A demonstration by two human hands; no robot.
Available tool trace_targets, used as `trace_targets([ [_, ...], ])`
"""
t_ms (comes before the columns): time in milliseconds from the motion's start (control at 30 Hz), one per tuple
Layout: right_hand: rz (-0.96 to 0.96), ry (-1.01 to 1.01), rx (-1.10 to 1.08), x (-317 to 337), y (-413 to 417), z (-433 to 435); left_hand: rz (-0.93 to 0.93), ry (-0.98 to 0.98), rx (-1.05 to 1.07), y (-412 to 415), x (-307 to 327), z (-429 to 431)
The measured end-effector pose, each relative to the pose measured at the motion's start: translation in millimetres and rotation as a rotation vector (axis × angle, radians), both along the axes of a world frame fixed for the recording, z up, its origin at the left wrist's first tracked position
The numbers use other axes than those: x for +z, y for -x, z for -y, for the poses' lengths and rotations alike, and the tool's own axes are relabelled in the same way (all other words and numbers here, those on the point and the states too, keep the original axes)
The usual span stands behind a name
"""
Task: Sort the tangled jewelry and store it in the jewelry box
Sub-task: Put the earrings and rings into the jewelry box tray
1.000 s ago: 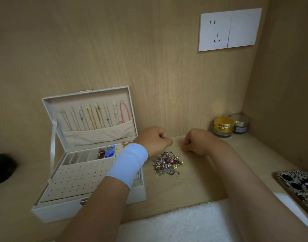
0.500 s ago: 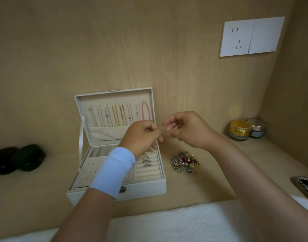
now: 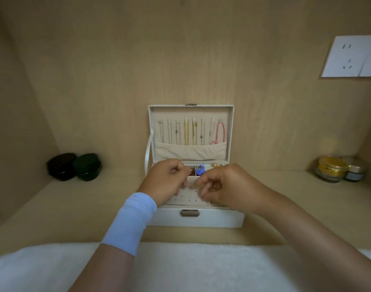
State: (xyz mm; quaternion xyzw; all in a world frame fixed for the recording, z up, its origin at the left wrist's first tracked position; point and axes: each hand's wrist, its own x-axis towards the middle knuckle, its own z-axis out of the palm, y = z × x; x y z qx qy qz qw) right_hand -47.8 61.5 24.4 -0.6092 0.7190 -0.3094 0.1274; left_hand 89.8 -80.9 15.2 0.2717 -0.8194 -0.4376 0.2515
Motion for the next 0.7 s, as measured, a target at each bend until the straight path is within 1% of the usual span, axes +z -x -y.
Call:
trace_targets([
  [133, -0.003, 0.025, -0.008, -3.8, -3.6, 2.4, 0.006, 0.038, 0.003, -1.3, -2.2, 1.4],
  [333, -0.207, 0.040, 0.024, -3.2, -5.9, 3.1, -0.010, 0.054, 0.020, -1.5, -2.2, 2.5],
  [400, -0.248, 0.038, 0.031, -2.9, -6.3, 4.1, -0.011, 0.048, 0.036, -2.7, -2.6, 2.9],
  [600, -0.164, 0.065, 0.007, -5.7, -7.4, 2.8, -0.013, 0.017, 0.043, -4.9, -3.3, 2.8],
  [700, -0.194, 0.050, 0.003, -5.8, -7.2, 2.5, -0.019, 0.016, 0.039, -6.9, -2.9, 2.3],
])
